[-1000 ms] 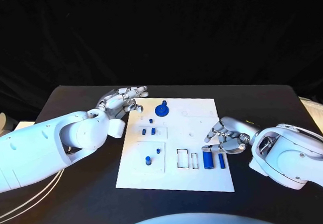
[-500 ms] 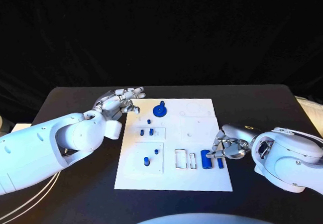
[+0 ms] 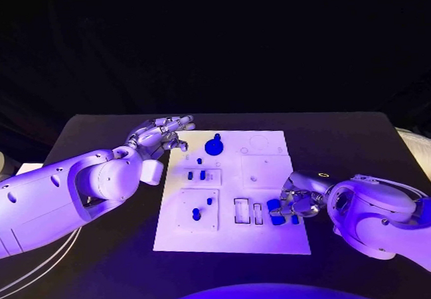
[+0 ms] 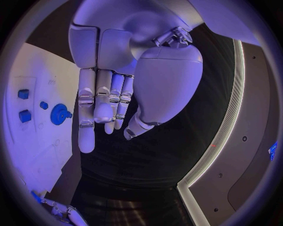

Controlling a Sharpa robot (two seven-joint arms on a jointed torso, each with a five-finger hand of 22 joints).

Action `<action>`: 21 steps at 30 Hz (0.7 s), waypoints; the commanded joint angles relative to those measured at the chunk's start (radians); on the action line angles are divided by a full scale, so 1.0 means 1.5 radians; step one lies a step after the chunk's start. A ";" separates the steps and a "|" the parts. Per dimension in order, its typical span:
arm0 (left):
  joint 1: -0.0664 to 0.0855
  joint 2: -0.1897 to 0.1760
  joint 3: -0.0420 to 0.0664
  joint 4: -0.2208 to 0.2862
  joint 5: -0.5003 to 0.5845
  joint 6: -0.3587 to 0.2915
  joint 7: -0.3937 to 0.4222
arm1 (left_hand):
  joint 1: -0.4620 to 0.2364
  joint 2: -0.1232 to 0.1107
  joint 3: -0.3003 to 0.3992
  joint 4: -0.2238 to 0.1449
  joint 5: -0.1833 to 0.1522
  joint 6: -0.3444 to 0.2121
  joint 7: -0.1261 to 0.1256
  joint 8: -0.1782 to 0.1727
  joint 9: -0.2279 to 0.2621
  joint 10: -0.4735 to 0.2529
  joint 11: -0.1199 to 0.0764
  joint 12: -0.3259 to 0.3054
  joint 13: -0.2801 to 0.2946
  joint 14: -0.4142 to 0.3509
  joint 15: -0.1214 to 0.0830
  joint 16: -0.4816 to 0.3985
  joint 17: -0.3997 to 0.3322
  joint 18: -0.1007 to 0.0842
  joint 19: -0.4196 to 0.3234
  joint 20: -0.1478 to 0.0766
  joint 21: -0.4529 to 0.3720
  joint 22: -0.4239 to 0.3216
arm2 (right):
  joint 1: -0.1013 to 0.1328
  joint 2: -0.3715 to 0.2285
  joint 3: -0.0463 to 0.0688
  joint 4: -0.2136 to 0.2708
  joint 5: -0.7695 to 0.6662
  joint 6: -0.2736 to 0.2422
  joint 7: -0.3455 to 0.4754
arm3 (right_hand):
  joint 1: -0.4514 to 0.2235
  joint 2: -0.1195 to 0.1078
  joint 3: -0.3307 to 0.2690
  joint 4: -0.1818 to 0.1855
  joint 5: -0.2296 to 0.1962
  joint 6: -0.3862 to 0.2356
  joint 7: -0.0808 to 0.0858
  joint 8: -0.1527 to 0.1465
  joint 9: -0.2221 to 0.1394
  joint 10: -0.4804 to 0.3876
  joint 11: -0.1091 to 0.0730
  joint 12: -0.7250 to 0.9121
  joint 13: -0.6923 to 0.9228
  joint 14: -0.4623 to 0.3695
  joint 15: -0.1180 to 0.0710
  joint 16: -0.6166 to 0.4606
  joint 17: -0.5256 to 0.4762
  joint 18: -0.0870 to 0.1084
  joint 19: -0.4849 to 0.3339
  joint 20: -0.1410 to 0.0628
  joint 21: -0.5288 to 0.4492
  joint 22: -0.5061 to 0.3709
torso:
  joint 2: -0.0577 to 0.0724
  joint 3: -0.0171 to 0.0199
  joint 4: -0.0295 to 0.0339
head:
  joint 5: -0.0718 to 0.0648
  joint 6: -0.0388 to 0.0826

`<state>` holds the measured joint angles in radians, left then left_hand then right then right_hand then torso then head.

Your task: Assemble the parts on the task board

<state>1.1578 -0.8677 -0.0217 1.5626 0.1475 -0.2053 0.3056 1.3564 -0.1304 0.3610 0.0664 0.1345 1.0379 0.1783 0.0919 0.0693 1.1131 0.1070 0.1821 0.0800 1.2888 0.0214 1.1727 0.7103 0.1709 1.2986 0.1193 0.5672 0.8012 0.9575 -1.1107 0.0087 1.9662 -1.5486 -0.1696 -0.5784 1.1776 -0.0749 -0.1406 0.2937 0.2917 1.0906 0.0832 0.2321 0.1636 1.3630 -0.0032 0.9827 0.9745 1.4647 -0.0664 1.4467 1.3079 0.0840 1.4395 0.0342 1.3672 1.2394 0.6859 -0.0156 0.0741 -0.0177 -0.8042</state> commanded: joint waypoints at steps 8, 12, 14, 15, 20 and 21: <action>0.000 0.001 0.000 0.001 -0.004 0.021 -0.003 | 0.011 0.005 0.003 -0.008 0.003 0.000 0.000 0.003 -0.001 -0.006 -0.001 0.008 -0.002 -0.006 -0.002 0.004 -0.002 0.007 -0.004 -0.003 -0.003 -0.001 | -0.007 0.021 0.000 -0.018 -0.021 0.031 -0.009 | -0.018 0.006 -0.011 0.000 -0.004 0.000 -0.006 0.009 0.006 -0.004 -0.001 0.001 0.005 0.043 -0.005 0.004 0.015 -0.008 0.003 -0.002 0.003 0.001 | 0.000 -0.0010 0.0014 | 0.002 -0.001; 0.000 0.001 0.000 0.001 -0.004 0.022 -0.003 | 0.013 0.007 0.004 -0.009 0.003 0.000 0.000 0.004 -0.001 -0.007 -0.001 0.009 -0.002 -0.006 -0.002 0.004 -0.002 0.007 -0.004 -0.003 -0.003 -0.001 | -0.012 0.033 0.000 -0.027 -0.039 0.042 -0.010 | 0.027 0.015 -0.004 -0.013 -0.029 -0.003 -0.007 0.017 0.016 -0.004 -0.002 0.003 0.016 0.043 -0.006 0.004 0.018 -0.008 0.003 -0.003 0.004 0.002 | 0.000 -0.0006 0.0006 | 0.004 -0.001; 0.000 0.001 0.000 0.001 -0.004 0.023 -0.002 | 0.013 0.006 0.004 -0.009 0.003 0.000 0.000 0.003 -0.001 -0.007 -0.001 0.009 -0.002 -0.006 -0.002 0.004 -0.003 0.007 -0.004 -0.003 -0.003 -0.001 | -0.015 0.037 0.000 -0.029 -0.048 0.047 -0.010 | 0.072 0.022 0.004 -0.030 -0.043 -0.009 -0.005 0.021 0.023 -0.005 -0.001 0.003 0.023 0.043 -0.006 0.005 0.020 -0.008 0.003 -0.003 0.004 0.003 | 0.000 -0.0007 0.0002 | 0.005 0.000; 0.000 0.001 0.000 0.001 -0.004 0.023 -0.002 | 0.013 0.006 0.004 -0.009 0.003 -0.001 0.000 0.003 -0.001 -0.008 -0.001 0.009 -0.002 -0.006 -0.002 0.004 -0.003 0.007 -0.004 -0.003 -0.003 -0.001 | -0.017 0.039 0.000 -0.031 -0.052 0.049 -0.011 | 0.086 0.024 0.006 -0.036 -0.045 -0.011 -0.005 0.022 0.025 -0.005 -0.001 0.002 0.024 0.043 -0.006 0.005 0.020 -0.009 0.003 -0.003 0.004 0.004 | 0.000 -0.0009 0.0001 | 0.005 0.000; 0.000 0.001 -0.001 0.002 -0.004 0.024 -0.002 | 0.013 0.006 0.004 -0.009 0.003 -0.001 0.000 0.003 -0.001 -0.008 -0.001 0.009 -0.002 -0.006 -0.002 0.004 -0.003 0.007 -0.004 -0.003 -0.003 -0.001 | -0.022 0.046 0.000 -0.037 -0.064 0.058 -0.012 | 0.116 0.028 0.008 -0.050 -0.041 -0.017 -0.003 0.026 0.032 -0.008 0.000 -0.002 0.027 0.043 -0.005 0.005 0.022 -0.009 0.002 -0.002 0.004 0.004 | 0.000 -0.0009 -0.0005 | 0.005 -0.001; 0.000 0.001 -0.001 0.002 -0.004 0.026 -0.002 | 0.013 0.006 0.004 -0.009 0.003 -0.001 0.000 0.003 -0.001 -0.008 -0.001 0.009 -0.002 -0.006 -0.002 0.004 -0.003 0.007 -0.004 -0.003 -0.003 -0.001 | -0.023 0.047 0.000 -0.039 -0.065 0.060 -0.012 | 0.121 0.029 0.009 -0.052 -0.038 -0.017 -0.003 0.027 0.033 -0.008 0.000 -0.003 0.028 0.043 -0.005 0.006 0.022 -0.009 0.003 -0.002 0.005 0.005 | -0.001 -0.0011 -0.0006 | 0.004 -0.001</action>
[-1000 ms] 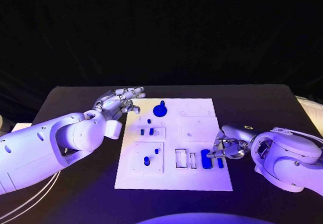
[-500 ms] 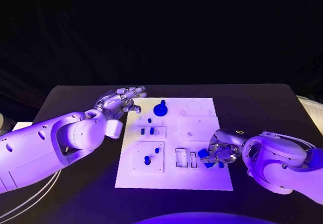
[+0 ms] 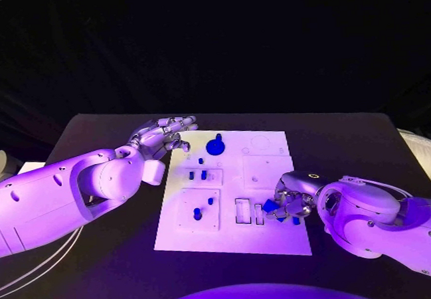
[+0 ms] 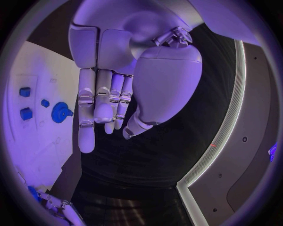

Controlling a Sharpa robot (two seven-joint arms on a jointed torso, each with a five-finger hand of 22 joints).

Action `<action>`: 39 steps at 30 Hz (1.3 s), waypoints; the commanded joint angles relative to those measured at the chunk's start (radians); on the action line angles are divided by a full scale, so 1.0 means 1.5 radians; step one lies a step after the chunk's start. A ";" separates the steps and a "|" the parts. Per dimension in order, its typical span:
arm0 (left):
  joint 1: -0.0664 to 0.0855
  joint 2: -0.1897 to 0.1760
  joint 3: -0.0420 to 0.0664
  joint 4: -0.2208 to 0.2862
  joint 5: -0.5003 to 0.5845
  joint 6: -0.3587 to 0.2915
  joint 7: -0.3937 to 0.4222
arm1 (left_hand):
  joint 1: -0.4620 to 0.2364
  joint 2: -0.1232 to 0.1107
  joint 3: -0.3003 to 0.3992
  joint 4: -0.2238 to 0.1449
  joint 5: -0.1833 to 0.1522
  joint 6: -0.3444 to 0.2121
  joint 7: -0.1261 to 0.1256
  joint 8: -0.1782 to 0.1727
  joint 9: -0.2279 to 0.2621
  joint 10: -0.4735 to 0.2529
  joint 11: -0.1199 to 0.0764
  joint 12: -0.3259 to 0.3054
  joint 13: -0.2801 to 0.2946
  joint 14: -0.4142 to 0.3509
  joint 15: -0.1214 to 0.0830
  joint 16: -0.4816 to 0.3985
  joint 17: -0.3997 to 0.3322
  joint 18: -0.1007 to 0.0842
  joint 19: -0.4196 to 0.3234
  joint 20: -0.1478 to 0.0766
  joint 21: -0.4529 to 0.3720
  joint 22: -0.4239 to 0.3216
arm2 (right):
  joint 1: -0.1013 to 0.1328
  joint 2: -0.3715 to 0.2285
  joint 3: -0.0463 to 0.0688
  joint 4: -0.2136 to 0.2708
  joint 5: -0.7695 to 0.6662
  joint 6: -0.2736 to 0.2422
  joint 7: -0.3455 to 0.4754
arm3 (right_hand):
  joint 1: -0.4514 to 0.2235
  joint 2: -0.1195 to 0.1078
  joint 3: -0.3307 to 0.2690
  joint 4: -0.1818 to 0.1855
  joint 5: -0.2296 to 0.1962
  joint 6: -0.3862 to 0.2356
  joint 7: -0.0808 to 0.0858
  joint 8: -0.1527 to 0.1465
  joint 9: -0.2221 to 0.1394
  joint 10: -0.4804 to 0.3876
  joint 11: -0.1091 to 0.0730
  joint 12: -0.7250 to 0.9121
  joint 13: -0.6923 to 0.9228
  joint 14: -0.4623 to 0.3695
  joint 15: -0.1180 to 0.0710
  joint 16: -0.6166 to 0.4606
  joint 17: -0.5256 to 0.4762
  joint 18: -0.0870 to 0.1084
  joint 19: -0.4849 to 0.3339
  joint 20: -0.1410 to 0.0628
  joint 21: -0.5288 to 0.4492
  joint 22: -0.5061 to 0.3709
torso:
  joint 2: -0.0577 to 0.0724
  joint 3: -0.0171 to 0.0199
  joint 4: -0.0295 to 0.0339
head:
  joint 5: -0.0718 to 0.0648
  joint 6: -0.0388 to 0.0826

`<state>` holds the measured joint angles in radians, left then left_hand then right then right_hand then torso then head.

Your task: Assemble the parts on the task board

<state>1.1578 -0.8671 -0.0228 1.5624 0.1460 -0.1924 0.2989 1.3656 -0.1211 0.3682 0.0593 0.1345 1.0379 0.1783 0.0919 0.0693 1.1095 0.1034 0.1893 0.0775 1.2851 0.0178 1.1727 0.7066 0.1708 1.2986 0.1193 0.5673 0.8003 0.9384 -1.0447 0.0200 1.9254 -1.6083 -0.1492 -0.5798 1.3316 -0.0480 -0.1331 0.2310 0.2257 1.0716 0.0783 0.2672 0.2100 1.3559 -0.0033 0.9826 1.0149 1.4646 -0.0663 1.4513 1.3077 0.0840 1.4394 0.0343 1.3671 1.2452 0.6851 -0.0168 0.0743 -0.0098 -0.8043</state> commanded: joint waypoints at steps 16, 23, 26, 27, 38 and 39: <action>0.000 0.001 -0.001 0.002 -0.003 0.023 0.002 | 0.003 -0.002 -0.002 -0.003 0.002 -0.003 0.001 0.003 -0.001 -0.008 0.003 0.005 -0.001 -0.004 0.001 0.005 -0.003 0.007 -0.004 -0.003 -0.004 -0.001 | -0.008 -0.016 0.001 0.025 0.080 -0.136 -0.005 | 0.003 0.035 0.008 0.030 0.126 0.001 -0.008 0.020 0.024 0.012 -0.007 0.002 0.026 0.047 -0.010 0.010 0.040 -0.011 0.008 -0.007 0.011 0.010 | 0.000 -0.0002 -0.0003 | -0.003 0.003; 0.000 0.002 -0.001 0.002 -0.003 0.025 0.002 | 0.002 -0.001 -0.002 -0.003 0.002 -0.003 0.001 0.003 -0.001 -0.009 0.003 0.005 -0.002 -0.004 0.001 0.005 -0.003 0.007 -0.004 -0.003 -0.004 -0.001 | 0.005 -0.019 0.006 0.048 0.139 -0.181 0.007 | -0.010 0.035 0.000 0.039 0.172 0.001 -0.010 0.022 0.028 0.015 -0.008 0.001 0.030 0.047 -0.011 0.012 0.043 -0.011 0.009 -0.007 0.013 0.012 | 0.000 0.0000 0.0001 | -0.004 0.004; 0.000 0.002 -0.001 0.002 -0.003 0.025 0.001 | 0.000 -0.001 -0.003 -0.001 0.002 -0.004 0.002 0.003 -0.001 -0.010 0.003 0.006 -0.002 -0.004 0.002 0.006 -0.002 0.007 -0.004 -0.002 -0.004 -0.001 | 0.007 -0.014 0.006 0.049 0.150 -0.178 0.009 | -0.010 0.035 0.000 0.039 0.172 0.002 -0.010 0.022 0.028 0.015 -0.008 0.000 0.029 0.047 -0.011 0.012 0.043 -0.011 0.009 -0.007 0.013 0.012 | 0.000 0.0001 -0.0004 | -0.003 0.003; 0.000 0.002 -0.001 0.003 -0.003 0.026 0.001 | 0.000 -0.001 -0.003 -0.001 0.002 -0.004 0.002 0.003 -0.001 -0.010 0.003 0.006 -0.002 -0.004 0.002 0.006 -0.002 0.007 -0.004 -0.002 -0.004 -0.001 | 0.007 -0.012 0.007 0.049 0.154 -0.175 0.009 | -0.010 0.035 0.000 0.039 0.173 0.002 -0.010 0.023 0.028 0.015 -0.008 -0.001 0.029 0.047 -0.011 0.012 0.043 -0.011 0.009 -0.008 0.013 0.012 | 0.000 0.0002 -0.0007 | -0.003 0.003; 0.000 0.004 -0.001 0.004 -0.003 0.027 0.001 | 0.000 -0.001 -0.003 -0.001 0.002 -0.004 0.002 0.003 -0.001 -0.010 0.003 0.006 -0.002 -0.004 0.002 0.006 -0.002 0.007 -0.004 -0.002 -0.004 -0.001 | 0.006 0.028 0.004 0.035 0.173 -0.083 -0.005 | -0.057 0.053 -0.019 0.041 0.162 0.008 -0.012 0.026 0.034 0.018 -0.010 -0.021 0.018 0.048 -0.012 0.012 0.045 -0.011 0.010 -0.008 0.014 0.015 | 0.000 -0.0006 -0.0001 | -0.004 0.003; 0.000 0.004 -0.001 0.004 -0.003 0.027 0.001 | 0.000 -0.001 -0.003 -0.001 0.002 -0.004 0.002 0.003 -0.001 -0.010 0.003 0.006 -0.002 -0.004 0.002 0.006 -0.002 0.007 -0.004 -0.002 -0.004 -0.001 | 0.005 0.031 0.004 0.033 0.173 -0.077 -0.006 | -0.061 0.055 -0.021 0.041 0.160 0.009 -0.012 0.027 0.035 0.017 -0.010 -0.025 0.015 0.048 -0.012 0.012 0.045 -0.011 0.010 -0.008 0.014 0.014 | 0.000 -0.0003 -0.0002 | -0.004 0.003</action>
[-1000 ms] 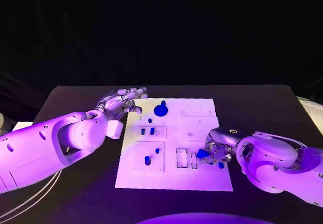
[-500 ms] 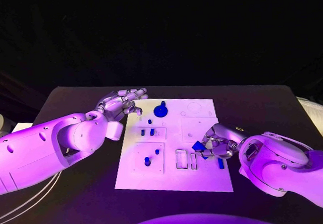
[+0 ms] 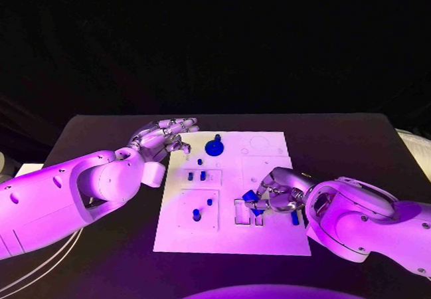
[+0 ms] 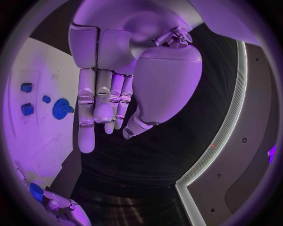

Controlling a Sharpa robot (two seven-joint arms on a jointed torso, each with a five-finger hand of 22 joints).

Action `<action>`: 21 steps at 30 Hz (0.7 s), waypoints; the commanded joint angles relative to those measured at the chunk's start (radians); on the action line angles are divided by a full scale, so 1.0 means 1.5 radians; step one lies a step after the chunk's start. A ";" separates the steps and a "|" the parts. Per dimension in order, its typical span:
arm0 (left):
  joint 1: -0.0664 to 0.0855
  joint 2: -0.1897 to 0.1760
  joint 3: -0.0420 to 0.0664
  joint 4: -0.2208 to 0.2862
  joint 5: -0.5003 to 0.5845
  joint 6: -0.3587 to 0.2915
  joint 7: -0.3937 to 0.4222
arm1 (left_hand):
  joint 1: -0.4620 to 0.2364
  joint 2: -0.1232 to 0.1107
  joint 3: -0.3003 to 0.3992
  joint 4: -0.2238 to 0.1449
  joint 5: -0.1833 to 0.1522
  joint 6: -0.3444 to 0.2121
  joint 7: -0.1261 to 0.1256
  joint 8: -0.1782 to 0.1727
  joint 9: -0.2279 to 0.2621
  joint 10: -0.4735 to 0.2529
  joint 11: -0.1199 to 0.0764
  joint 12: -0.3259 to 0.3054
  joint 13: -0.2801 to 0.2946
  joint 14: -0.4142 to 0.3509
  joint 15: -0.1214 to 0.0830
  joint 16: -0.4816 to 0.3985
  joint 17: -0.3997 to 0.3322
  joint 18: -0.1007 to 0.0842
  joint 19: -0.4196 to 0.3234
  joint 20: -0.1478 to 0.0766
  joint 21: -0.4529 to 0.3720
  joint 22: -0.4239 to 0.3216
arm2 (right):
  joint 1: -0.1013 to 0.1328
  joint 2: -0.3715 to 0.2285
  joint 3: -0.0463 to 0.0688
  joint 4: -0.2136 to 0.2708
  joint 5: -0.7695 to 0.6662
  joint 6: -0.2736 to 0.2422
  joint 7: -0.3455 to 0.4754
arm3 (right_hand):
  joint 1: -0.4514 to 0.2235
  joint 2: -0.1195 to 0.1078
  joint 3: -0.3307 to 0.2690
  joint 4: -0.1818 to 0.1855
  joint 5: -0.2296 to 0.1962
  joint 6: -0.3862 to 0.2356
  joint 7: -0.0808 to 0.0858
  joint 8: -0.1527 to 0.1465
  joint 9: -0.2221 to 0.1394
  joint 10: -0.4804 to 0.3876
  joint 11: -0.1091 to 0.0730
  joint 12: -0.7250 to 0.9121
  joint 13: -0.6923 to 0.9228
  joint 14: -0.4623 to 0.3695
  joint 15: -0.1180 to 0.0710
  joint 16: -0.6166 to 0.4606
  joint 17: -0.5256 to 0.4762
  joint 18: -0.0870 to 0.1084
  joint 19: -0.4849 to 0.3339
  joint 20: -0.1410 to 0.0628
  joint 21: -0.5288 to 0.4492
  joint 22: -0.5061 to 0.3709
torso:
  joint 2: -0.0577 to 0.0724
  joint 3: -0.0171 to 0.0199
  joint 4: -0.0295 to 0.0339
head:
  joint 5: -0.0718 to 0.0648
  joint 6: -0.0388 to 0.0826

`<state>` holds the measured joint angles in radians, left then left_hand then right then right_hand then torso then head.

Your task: Assemble the parts on the task board

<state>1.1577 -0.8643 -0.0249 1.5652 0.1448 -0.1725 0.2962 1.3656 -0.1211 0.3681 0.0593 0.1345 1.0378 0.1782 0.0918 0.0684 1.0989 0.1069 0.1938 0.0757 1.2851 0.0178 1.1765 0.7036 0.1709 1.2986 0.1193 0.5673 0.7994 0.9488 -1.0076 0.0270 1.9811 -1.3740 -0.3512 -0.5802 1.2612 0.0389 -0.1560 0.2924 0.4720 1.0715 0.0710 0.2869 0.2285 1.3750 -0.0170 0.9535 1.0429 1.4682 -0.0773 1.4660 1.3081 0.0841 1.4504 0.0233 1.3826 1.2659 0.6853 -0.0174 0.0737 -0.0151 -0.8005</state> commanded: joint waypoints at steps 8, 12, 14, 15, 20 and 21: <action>0.000 0.002 0.000 0.004 -0.003 0.014 0.003 | 0.000 -0.001 -0.003 -0.001 0.002 -0.004 0.002 0.003 -0.001 -0.003 0.001 0.003 -0.001 -0.004 0.002 0.004 0.000 0.007 -0.004 -0.002 -0.004 -0.001 | -0.005 0.029 -0.003 -0.024 -0.001 0.114 -0.012 | -0.043 0.014 -0.018 -0.001 -0.021 0.026 -0.015 0.019 0.029 0.017 -0.006 0.007 0.013 0.046 -0.009 0.003 0.048 -0.011 0.004 -0.005 0.004 0.001 | 0.000 -0.0008 0.0004 | 0.002 -0.002; 0.000 0.002 0.000 0.004 -0.003 0.011 0.005 | 0.000 -0.001 -0.003 -0.001 0.002 -0.004 0.002 0.003 -0.001 -0.003 0.001 0.003 -0.001 -0.004 0.002 0.004 0.000 0.007 -0.004 -0.002 -0.004 -0.001 | -0.005 0.036 -0.004 -0.027 -0.008 0.121 -0.013 | -0.044 0.015 -0.019 -0.001 -0.022 0.028 -0.015 0.019 0.030 0.018 -0.007 0.009 0.015 0.046 -0.010 0.003 0.048 -0.011 0.004 -0.005 0.004 0.002 | 0.000 -0.0004 0.0004 | 0.002 -0.003; 0.000 0.002 0.000 0.004 -0.003 0.011 0.006 | -0.001 -0.001 -0.003 -0.001 0.002 -0.004 0.002 0.003 -0.001 -0.004 0.001 0.003 -0.001 -0.004 0.002 0.004 0.000 0.007 -0.004 -0.002 -0.004 -0.001 | -0.006 0.038 -0.004 -0.030 -0.012 0.123 -0.013 | -0.044 0.015 -0.019 -0.001 -0.022 0.028 -0.015 0.019 0.030 0.018 -0.007 0.009 0.015 0.046 -0.010 0.003 0.048 -0.011 0.004 -0.005 0.004 0.002 | 0.000 -0.0003 0.0005 | 0.002 -0.003; 0.000 0.002 0.000 0.005 -0.003 0.010 0.006 | -0.001 -0.001 -0.003 -0.001 0.002 -0.004 0.001 0.003 -0.001 -0.004 0.001 0.003 -0.001 -0.004 0.002 0.004 0.000 0.007 -0.004 -0.002 -0.004 -0.001 | -0.006 0.040 -0.004 -0.031 -0.014 0.123 -0.014 | -0.044 0.016 -0.020 -0.001 -0.023 0.029 -0.016 0.020 0.030 0.019 -0.007 0.009 0.016 0.046 -0.010 0.004 0.048 -0.011 0.004 -0.005 0.004 0.001 | 0.000 -0.0001 0.0002 | 0.002 -0.003; 0.000 0.002 0.000 0.006 -0.003 0.010 0.006 | -0.001 -0.001 -0.003 -0.001 0.002 -0.004 0.001 0.003 -0.001 -0.004 0.001 0.003 -0.001 -0.004 0.002 0.004 0.000 0.007 -0.004 -0.002 -0.004 -0.001 | -0.006 0.045 -0.004 -0.034 -0.024 0.121 -0.014 | -0.046 0.018 -0.021 -0.001 -0.027 0.031 -0.017 0.020 0.031 0.021 -0.008 0.010 0.017 0.046 -0.011 0.003 0.048 -0.011 0.004 -0.006 0.004 0.001 | 0.000 -0.0003 0.0002 | 0.004 -0.003; 0.000 0.002 0.000 0.006 -0.003 0.010 0.006 | -0.001 -0.001 -0.003 -0.001 0.002 -0.004 0.001 0.003 -0.001 -0.004 0.001 0.003 -0.001 -0.004 0.002 0.004 0.000 0.007 -0.004 -0.002 -0.004 -0.001 | -0.006 0.046 -0.004 -0.034 -0.026 0.120 -0.014 | -0.048 0.019 -0.023 -0.001 -0.031 0.032 -0.017 0.020 0.031 0.021 -0.008 0.009 0.017 0.045 -0.011 0.003 0.047 -0.011 0.004 -0.006 0.004 0.001 | 0.000 -0.0003 0.0000 | 0.004 -0.003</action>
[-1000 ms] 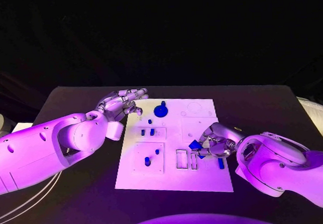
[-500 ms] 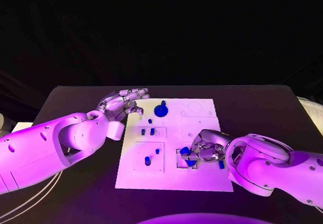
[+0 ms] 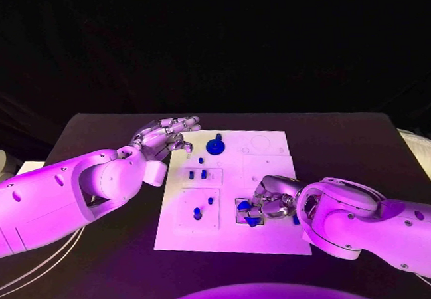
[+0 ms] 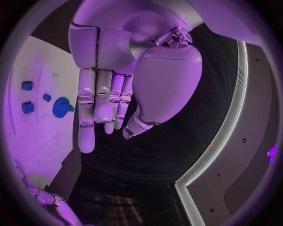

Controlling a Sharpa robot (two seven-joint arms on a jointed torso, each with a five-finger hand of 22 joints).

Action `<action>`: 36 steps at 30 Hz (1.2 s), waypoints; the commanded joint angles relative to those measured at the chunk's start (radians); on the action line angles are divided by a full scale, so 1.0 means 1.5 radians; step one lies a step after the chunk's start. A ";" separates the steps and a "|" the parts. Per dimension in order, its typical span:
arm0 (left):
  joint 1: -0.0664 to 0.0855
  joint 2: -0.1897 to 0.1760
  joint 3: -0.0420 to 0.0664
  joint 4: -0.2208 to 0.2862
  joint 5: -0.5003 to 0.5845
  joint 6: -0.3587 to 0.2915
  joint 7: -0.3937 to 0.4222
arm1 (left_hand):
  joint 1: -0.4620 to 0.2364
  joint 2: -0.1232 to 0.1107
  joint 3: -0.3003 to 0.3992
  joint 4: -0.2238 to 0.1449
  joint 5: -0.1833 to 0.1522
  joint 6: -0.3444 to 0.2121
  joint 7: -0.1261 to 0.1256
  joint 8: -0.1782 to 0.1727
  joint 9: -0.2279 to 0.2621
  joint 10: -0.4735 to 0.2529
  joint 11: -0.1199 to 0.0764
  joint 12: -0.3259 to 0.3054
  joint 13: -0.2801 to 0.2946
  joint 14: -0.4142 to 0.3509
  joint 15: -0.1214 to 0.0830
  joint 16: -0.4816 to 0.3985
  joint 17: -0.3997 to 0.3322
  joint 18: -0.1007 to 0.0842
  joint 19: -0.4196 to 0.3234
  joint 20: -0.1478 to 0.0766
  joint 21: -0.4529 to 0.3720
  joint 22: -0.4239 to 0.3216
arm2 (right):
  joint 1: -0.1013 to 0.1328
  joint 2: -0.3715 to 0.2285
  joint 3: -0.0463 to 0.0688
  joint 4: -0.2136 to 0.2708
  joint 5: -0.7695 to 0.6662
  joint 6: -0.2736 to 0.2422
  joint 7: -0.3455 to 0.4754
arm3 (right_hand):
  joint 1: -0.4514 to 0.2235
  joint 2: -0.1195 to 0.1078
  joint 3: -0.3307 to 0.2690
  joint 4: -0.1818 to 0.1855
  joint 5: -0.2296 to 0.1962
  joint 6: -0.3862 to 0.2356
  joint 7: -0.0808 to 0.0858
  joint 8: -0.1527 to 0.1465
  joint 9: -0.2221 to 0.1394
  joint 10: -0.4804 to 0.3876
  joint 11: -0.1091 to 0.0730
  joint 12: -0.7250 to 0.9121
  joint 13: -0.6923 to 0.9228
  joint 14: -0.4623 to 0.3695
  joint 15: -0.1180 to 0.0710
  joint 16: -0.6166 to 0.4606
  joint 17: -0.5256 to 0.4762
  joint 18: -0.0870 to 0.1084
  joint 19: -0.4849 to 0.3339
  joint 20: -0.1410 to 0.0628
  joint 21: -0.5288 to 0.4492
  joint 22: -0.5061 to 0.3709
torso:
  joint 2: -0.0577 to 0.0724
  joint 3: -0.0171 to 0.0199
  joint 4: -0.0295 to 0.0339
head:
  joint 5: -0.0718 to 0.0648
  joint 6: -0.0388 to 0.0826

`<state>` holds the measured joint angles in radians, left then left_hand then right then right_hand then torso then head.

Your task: Assemble the parts on the task board

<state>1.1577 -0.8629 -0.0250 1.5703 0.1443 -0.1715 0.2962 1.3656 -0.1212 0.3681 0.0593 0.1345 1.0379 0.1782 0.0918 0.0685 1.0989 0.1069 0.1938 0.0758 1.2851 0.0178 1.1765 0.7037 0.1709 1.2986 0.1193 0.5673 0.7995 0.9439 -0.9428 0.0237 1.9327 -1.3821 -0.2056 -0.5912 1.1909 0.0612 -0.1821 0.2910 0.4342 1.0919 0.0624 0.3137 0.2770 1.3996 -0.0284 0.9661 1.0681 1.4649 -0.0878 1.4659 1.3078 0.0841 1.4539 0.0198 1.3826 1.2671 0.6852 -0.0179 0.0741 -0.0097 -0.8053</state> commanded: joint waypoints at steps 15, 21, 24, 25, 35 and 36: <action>0.000 0.001 0.000 0.003 -0.002 0.010 0.004 | -0.001 -0.001 -0.003 -0.001 0.002 -0.004 0.001 0.003 -0.001 -0.004 0.001 0.003 -0.001 -0.004 0.002 0.004 0.000 0.007 -0.004 -0.002 -0.004 -0.001 | -0.002 0.004 -0.002 -0.008 -0.062 0.027 -0.010 | -0.103 -0.016 -0.077 0.001 -0.214 0.021 -0.011 -0.006 0.012 0.007 -0.001 -0.027 0.002 0.047 -0.004 -0.002 0.044 -0.011 0.000 -0.005 -0.001 -0.004 | 0.000 0.0003 -0.0005 | 0.000 0.001; 0.000 0.001 0.000 0.003 -0.002 0.011 0.003 | -0.001 -0.001 -0.003 -0.001 0.002 -0.004 0.001 0.003 -0.001 -0.004 0.001 0.003 -0.001 -0.004 0.002 0.004 0.000 0.007 -0.004 -0.002 -0.004 -0.001 | -0.002 0.003 -0.002 -0.006 -0.075 0.026 -0.009 | -0.108 -0.027 -0.073 0.001 -0.225 0.020 -0.010 -0.008 0.013 0.005 0.000 -0.035 -0.001 0.046 -0.004 -0.005 0.041 -0.010 -0.002 -0.005 -0.003 -0.007 | 0.000 0.0007 -0.0009 | -0.001 0.002; 0.000 0.001 0.000 0.003 -0.002 0.011 0.003 | -0.001 -0.001 -0.003 -0.001 0.002 -0.004 0.001 0.003 -0.001 -0.004 0.001 0.003 -0.001 -0.004 0.002 0.004 0.000 0.007 -0.004 -0.002 -0.004 -0.001 | -0.002 0.003 -0.002 -0.004 -0.078 0.022 -0.008 | -0.103 -0.031 -0.067 0.000 -0.224 0.020 -0.010 -0.008 0.014 0.005 0.000 -0.035 0.000 0.046 -0.004 -0.005 0.041 -0.010 -0.002 -0.004 -0.003 -0.007 | 0.000 0.0009 -0.0006 | -0.001 0.002; 0.000 0.001 0.000 0.003 -0.002 0.011 0.003 | -0.001 -0.001 -0.003 -0.001 0.002 -0.004 0.001 0.003 -0.001 -0.004 0.001 0.003 -0.001 -0.004 0.002 0.004 0.000 0.007 -0.004 -0.002 -0.004 -0.001 | -0.002 0.003 -0.002 -0.002 -0.079 0.020 -0.008 | -0.099 -0.033 -0.064 0.000 -0.224 0.020 -0.010 -0.008 0.014 0.006 0.000 -0.035 0.001 0.046 -0.004 -0.005 0.042 -0.010 -0.002 -0.004 -0.003 -0.007 | 0.000 0.0011 -0.0007 | -0.001 0.002; 0.000 0.000 0.000 0.002 -0.002 0.013 0.001 | -0.001 -0.001 -0.003 -0.001 0.002 -0.004 0.001 0.003 -0.001 -0.004 0.001 0.003 -0.001 -0.004 0.002 0.004 0.000 0.007 -0.004 -0.002 -0.004 -0.001 | -0.002 0.001 -0.002 0.007 -0.095 0.017 -0.005 | 0.013 -0.041 -0.033 -0.036 -0.231 0.023 -0.012 -0.010 0.021 0.011 -0.001 -0.033 0.013 0.048 -0.005 -0.001 0.051 -0.011 0.001 -0.005 0.000 -0.001 | 0.000 0.0005 -0.0005 | 0.000 0.000; 0.000 0.000 0.000 0.002 -0.002 0.013 0.001 | -0.001 -0.001 -0.003 -0.001 0.002 -0.004 0.001 0.003 -0.001 -0.004 0.001 0.003 -0.001 -0.004 0.002 0.004 0.000 0.007 -0.004 -0.002 -0.004 -0.001 | -0.002 0.001 -0.002 0.007 -0.096 0.016 -0.004 | 0.017 -0.040 -0.032 -0.037 -0.233 0.023 -0.012 -0.010 0.022 0.012 -0.001 -0.033 0.014 0.048 -0.005 0.000 0.052 -0.011 0.001 -0.005 0.000 0.000 | 0.000 0.0008 -0.0003 | -0.001 -0.001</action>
<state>1.1578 -0.8638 -0.0250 1.5713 0.1440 -0.1710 0.2946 1.3656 -0.1211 0.3681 0.0593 0.1345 1.0378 0.1782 0.0918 0.0685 1.0989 0.1069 0.1938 0.0759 1.2851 0.0178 1.1765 0.7038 0.1709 1.2986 0.1193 0.5673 0.7997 0.9432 -0.9410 0.0235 1.9430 -1.4960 -0.1899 -0.5984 1.1992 -0.0005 -0.2305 0.2391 0.0901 1.1213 0.0417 0.3045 0.3081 1.4151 -0.0299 0.9167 1.0886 1.4646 -0.0880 1.4622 1.3074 0.0842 1.4573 0.0164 1.3826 1.2662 0.6858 -0.0163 0.0732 -0.0105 -0.8053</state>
